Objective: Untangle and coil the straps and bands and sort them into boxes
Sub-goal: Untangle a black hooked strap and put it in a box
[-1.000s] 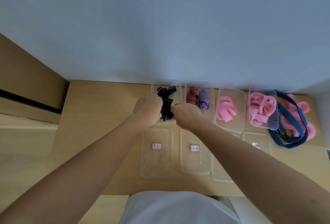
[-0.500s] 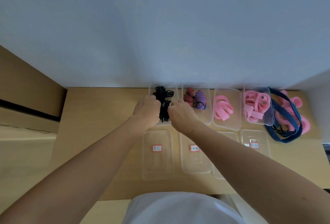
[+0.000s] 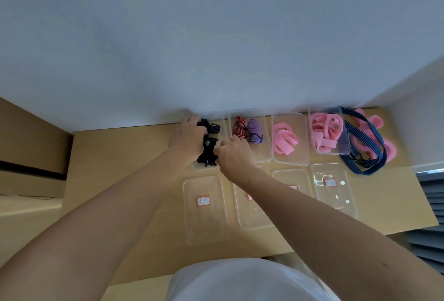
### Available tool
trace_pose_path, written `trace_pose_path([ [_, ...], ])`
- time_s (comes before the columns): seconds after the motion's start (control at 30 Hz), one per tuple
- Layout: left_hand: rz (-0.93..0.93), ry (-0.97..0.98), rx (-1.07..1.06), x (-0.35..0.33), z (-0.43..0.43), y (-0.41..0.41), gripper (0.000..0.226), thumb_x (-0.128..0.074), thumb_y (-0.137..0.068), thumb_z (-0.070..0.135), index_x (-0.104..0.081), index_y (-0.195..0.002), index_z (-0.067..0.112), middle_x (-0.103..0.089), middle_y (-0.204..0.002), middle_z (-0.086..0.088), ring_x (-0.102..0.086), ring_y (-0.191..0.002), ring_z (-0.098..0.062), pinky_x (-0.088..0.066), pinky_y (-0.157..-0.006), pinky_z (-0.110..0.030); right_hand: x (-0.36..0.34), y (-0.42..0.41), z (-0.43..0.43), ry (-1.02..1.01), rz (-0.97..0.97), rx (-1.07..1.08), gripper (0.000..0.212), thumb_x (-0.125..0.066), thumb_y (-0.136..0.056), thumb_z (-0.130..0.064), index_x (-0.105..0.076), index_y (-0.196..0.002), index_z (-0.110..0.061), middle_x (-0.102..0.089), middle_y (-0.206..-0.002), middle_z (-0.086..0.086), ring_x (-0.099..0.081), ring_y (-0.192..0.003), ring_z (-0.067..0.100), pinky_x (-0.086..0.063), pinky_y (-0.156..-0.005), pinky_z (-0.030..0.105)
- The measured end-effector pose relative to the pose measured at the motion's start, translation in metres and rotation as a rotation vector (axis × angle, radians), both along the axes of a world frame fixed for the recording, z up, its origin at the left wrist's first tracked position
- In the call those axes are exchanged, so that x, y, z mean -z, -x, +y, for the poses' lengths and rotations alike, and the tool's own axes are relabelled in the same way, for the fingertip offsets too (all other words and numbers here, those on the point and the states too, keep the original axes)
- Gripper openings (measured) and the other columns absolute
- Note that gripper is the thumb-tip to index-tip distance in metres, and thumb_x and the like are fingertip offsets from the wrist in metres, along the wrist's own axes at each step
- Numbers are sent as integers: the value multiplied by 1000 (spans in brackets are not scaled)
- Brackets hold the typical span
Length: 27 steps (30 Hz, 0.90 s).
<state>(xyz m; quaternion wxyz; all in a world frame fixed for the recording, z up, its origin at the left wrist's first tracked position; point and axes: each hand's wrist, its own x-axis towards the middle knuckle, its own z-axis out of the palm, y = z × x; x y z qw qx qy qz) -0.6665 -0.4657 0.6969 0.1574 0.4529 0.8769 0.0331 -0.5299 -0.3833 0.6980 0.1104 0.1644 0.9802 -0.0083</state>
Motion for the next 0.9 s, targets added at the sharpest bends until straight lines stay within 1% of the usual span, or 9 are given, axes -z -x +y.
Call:
trace_pose_path([
  [0.2, 47, 17, 57, 0, 2, 5, 50, -68, -86, 18, -58, -135, 24, -52, -132, -2, -46, -120, -29, -44, -96, -39, -5, 5, -6, -14, -40, 14, 16, -57, -91, -14, -67, -103, -17, -65, -101, 2, -54, -101, 29, -27, -75, 37],
  [0.27, 54, 75, 83, -5, 4, 4, 47, -65, -87, 18, -57, -134, 22, -50, -133, -4, -45, -122, -29, -42, -98, -39, -6, 6, -4, 29, -35, -9, 15, -57, -91, -13, -68, -100, -15, -65, -100, 3, -55, -99, 29, -28, -74, 36],
  [0.43, 82, 95, 82, -21, 6, -5, 33, -48, -100, 29, -56, -129, 19, -48, -139, -5, -42, -130, -27, -34, -103, -43, -9, -3, 18, 88, 147, -66, 16, -71, -85, -20, -69, -70, -13, -61, -70, 6, -57, -66, 29, -36, -57, 33],
  [0.5, 93, 50, 105, -25, 6, -9, 38, -42, -104, 32, -52, -137, 16, -46, -147, -5, -40, -137, -27, -33, -107, -44, -15, -10, 30, 50, 235, -20, 16, -73, -82, -14, -66, -67, -11, -61, -69, 6, -60, -64, 30, -47, -56, 35],
  [0.6, 86, 30, 158, -32, 11, -17, 49, -36, -107, 38, -41, -148, 11, -38, -158, -8, -29, -148, -28, -27, -117, -45, -32, -21, 49, 92, 307, 64, 13, -66, -91, -18, -69, -92, -6, -69, -94, 13, -66, -91, 36, -52, -82, 45],
  [0.63, 71, 41, 170, -35, 14, -20, 53, -34, -108, 39, -36, -152, 10, -31, -163, -9, -23, -152, -28, -23, -121, -46, -36, -25, 55, 83, 274, 95, 25, -59, -97, -23, -67, -111, -3, -68, -113, 17, -63, -109, 38, -47, -96, 46],
  [0.7, 58, 57, 191, -41, 22, -31, 59, -29, -109, 42, -26, -158, 8, -18, -169, -8, -10, -157, -28, -15, -126, -47, -46, -35, 63, 66, 150, 133, 48, -44, -105, -31, -48, -141, 1, -49, -147, 21, -41, -140, 39, -30, -116, 47],
  [0.77, 63, 47, 219, -47, 32, -43, 63, -27, -109, 44, -21, -160, 7, -12, -170, -8, -5, -157, -28, -12, -126, -48, -53, -48, 72, 52, 78, 168, 57, -35, -108, -36, -32, -151, 1, -29, -161, 21, -21, -151, 37, -19, -122, 46],
  [0.9, 91, 32, 284, -55, 57, -76, 65, -27, -109, 44, -16, -160, 5, -10, -170, -10, -3, -157, -32, -12, -125, -48, -57, -83, 91, 36, 42, 239, 60, -36, -107, -38, -27, -154, -1, -18, -165, 20, -13, -154, 36, -13, -123, 45],
])
